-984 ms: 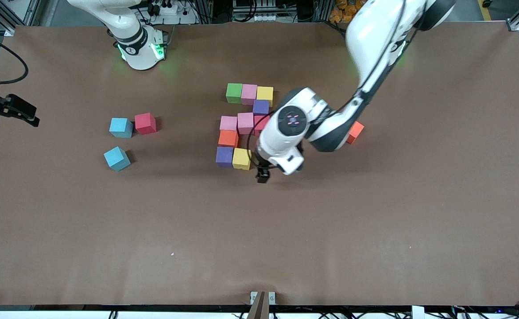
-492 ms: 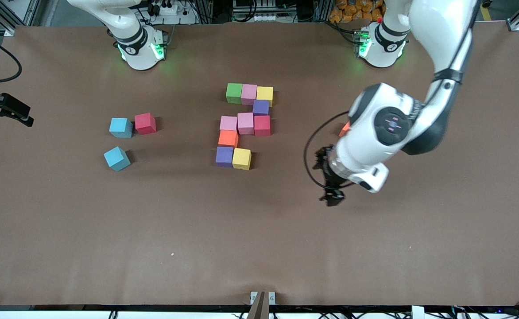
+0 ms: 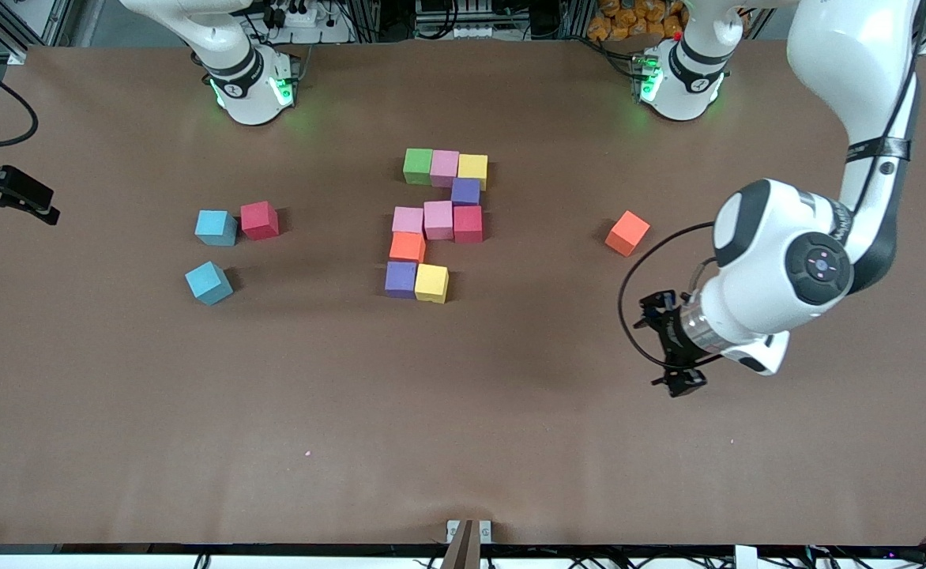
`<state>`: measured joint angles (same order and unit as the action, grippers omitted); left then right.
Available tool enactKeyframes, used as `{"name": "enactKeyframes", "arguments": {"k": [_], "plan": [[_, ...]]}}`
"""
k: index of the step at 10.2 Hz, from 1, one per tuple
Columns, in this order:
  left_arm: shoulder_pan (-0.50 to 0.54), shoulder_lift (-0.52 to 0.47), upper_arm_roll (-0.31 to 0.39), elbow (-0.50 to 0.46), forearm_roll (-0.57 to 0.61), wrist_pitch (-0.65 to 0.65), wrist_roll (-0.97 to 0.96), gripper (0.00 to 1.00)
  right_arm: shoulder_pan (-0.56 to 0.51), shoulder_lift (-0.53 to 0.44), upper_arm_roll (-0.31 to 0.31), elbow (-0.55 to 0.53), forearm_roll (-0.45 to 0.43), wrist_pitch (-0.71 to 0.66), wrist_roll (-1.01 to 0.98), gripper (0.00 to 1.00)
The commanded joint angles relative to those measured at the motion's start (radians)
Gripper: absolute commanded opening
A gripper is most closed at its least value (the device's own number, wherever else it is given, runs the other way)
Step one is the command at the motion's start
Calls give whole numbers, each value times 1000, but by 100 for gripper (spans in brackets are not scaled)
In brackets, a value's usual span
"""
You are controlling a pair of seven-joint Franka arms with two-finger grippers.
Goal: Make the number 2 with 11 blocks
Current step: 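Move the left gripper to the loose orange cube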
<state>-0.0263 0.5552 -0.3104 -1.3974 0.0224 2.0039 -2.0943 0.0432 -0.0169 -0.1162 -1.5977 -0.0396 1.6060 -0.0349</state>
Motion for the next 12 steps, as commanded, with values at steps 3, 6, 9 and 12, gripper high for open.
{"name": "enactKeyframes", "arguments": {"k": [3, 6, 9, 12], "plan": [[109, -15, -12, -45, 24, -28, 46, 100, -33, 9, 4, 9, 17, -5, -10, 100], [167, -12, -12, -49, 24, -33, 71, 100, -25, 9, 7, 12, 18, 2, -10, 100], [213, -14, -10, -60, 24, -57, 129, 100, -12, 11, 9, 13, 20, 34, -5, 100], [276, -15, -10, -103, 24, -60, 199, 100, -14, 9, 6, 12, 64, 45, -11, 100]]}}
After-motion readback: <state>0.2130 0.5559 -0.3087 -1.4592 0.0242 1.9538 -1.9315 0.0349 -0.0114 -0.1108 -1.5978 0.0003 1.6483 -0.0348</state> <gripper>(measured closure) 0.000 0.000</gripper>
